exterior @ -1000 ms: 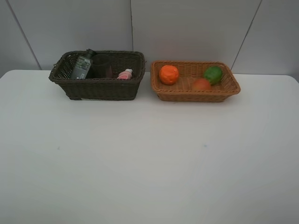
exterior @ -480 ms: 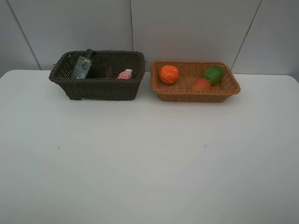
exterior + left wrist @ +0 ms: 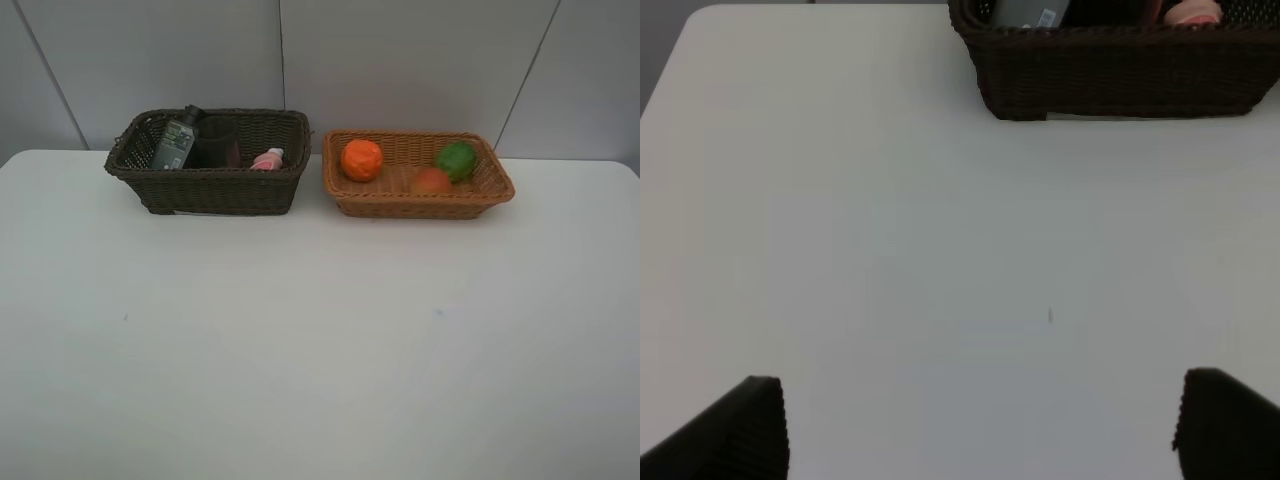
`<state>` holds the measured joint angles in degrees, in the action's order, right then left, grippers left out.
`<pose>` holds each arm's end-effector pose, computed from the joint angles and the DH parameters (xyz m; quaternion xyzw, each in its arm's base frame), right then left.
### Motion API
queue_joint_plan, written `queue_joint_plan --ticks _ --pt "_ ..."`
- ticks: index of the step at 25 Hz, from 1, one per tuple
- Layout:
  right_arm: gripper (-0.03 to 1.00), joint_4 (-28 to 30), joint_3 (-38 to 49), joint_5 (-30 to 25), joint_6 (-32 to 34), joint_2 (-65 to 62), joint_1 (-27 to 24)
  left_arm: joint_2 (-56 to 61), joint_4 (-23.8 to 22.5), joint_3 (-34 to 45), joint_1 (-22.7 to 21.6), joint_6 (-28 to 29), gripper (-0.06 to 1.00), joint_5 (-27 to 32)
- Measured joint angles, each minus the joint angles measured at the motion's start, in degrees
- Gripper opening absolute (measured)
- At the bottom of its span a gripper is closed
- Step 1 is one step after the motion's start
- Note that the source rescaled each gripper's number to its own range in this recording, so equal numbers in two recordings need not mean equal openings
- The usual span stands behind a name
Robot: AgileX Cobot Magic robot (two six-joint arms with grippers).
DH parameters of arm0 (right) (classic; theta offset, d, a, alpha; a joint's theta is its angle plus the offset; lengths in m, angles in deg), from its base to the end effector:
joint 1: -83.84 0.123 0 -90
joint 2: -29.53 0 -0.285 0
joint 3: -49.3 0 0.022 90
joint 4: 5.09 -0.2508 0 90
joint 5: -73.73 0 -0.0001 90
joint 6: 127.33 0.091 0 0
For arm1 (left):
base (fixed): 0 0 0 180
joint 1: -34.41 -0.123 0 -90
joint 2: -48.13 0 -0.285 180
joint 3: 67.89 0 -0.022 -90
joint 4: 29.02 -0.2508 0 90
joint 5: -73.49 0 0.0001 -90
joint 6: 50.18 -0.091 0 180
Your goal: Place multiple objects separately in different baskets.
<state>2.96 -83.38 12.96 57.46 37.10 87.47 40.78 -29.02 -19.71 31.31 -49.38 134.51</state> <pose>-0.0077 -0.0116 0.2839 0.0121 0.8443 -0.0309 0.5348 -0.0070 -0.0004 0.2788 -0.0289 0.8501 0.0106 0.5257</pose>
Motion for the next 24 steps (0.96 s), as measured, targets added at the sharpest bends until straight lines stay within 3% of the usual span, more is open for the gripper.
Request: queue_joint_plan --ticks 24 --pt "0.68 0.0 0.0 0.0 0.0 0.0 0.0 0.0 0.0 0.0 0.0 -0.1 1.0 0.0"
